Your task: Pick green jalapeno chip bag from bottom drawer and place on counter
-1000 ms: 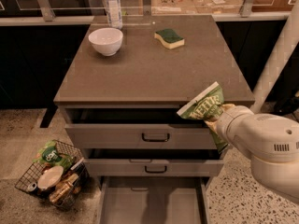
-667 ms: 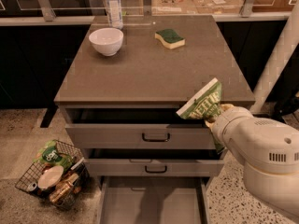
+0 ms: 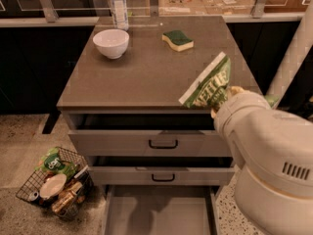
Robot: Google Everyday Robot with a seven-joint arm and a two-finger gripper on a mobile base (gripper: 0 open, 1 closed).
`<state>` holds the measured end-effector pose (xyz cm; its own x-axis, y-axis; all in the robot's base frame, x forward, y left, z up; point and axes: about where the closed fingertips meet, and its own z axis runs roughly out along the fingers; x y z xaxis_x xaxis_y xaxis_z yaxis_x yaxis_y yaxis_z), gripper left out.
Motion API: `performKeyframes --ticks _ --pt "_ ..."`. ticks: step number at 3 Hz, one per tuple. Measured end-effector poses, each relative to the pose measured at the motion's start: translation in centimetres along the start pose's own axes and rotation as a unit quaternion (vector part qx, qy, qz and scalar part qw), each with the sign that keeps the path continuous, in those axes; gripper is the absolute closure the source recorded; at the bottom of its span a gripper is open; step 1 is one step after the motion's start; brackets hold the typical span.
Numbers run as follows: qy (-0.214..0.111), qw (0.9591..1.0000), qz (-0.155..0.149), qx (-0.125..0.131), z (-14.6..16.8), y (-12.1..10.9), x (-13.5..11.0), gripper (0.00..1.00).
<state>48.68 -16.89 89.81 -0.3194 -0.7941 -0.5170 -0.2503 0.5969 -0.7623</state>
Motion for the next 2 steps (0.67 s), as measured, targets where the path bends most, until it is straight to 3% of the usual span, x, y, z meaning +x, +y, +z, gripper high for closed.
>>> performKeyframes --ticks 1,2 --pt "-0.026 0.9996 0.015 0.002 -0.2 -4.4 -4.2 1.00" --pt "-0.054 0.9972 0.050 -0.016 2.2 -8.2 -7.1 1.00"
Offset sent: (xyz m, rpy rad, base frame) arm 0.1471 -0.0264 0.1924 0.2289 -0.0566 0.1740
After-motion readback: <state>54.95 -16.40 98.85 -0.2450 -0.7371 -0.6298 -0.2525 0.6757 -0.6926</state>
